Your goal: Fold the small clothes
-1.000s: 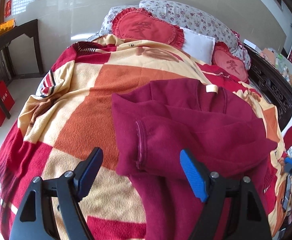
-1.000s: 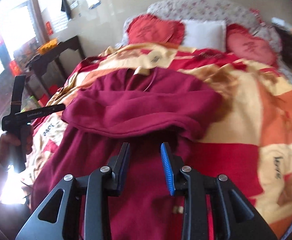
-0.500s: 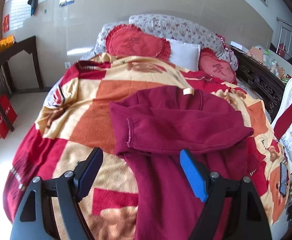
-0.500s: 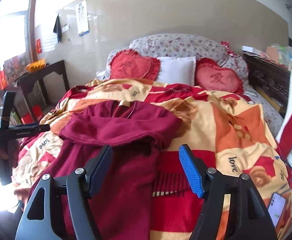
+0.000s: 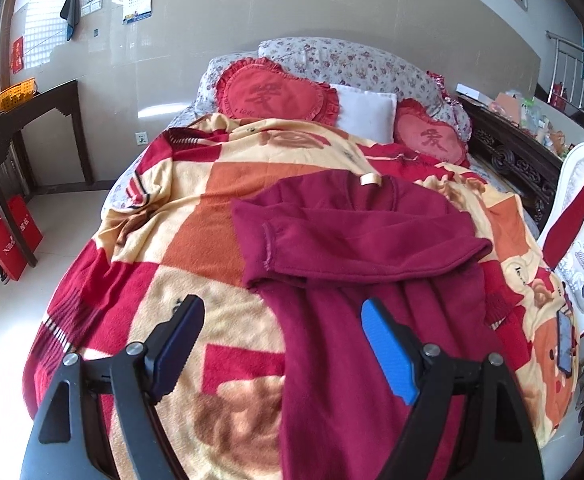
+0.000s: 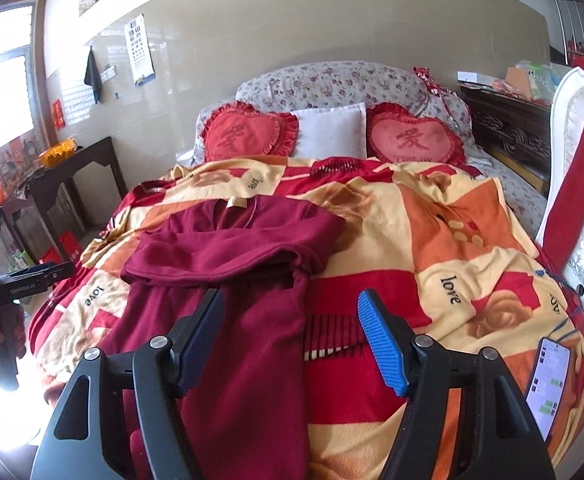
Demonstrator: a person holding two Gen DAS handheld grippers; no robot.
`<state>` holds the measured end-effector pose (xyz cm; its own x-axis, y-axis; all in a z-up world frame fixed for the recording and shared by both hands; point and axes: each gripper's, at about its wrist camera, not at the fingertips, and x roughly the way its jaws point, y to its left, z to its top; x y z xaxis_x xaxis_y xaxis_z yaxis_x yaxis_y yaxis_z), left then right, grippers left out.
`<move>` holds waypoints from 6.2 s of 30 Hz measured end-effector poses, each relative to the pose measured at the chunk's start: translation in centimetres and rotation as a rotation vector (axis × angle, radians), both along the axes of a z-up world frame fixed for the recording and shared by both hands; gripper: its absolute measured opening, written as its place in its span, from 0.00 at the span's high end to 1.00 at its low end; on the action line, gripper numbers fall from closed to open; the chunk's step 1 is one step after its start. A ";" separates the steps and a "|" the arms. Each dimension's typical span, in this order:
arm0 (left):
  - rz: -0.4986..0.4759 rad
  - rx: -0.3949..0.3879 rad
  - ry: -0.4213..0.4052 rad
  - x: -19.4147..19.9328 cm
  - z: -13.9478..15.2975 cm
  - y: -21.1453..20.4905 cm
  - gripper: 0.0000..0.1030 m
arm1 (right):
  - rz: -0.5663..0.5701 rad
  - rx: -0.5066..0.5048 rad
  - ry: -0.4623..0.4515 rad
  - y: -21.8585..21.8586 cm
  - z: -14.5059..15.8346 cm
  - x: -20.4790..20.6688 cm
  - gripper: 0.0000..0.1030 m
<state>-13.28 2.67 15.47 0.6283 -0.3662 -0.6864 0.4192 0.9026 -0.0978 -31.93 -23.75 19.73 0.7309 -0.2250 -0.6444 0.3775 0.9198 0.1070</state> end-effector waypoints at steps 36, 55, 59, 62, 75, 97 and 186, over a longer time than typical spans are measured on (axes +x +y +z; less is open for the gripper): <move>-0.063 -0.146 0.108 14.3 -2.4 -6.5 0.89 | 0.017 0.094 0.158 -5.9 -7.4 9.5 0.51; -0.002 -0.066 0.129 14.7 -4.7 -4.2 0.38 | -0.002 0.336 0.241 -14.0 -13.1 22.2 1.00; -0.021 -0.052 0.092 14.0 -4.6 -5.2 0.38 | -0.052 0.162 0.105 -14.3 -10.0 20.9 1.00; -0.045 0.005 0.110 13.7 -5.8 -6.9 0.38 | -0.090 0.154 0.186 -15.6 -12.2 21.2 1.00; -0.039 0.034 0.163 14.2 -8.2 -8.0 0.33 | 0.047 0.090 0.319 -11.0 -12.6 16.6 0.89; -0.042 0.047 0.104 17.2 -5.3 -9.3 0.89 | 0.001 0.184 0.170 -10.0 -9.3 12.1 0.89; -0.037 0.037 0.349 -7.3 -10.2 2.9 0.22 | 0.125 0.436 0.377 -0.9 -13.4 -3.8 0.75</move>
<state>-20.56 5.53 5.24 0.3404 -0.3551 -0.8706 0.3991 0.8929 -0.2082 -35.69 -24.63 6.34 0.4372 0.1917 -0.8787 0.3548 0.8610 0.3643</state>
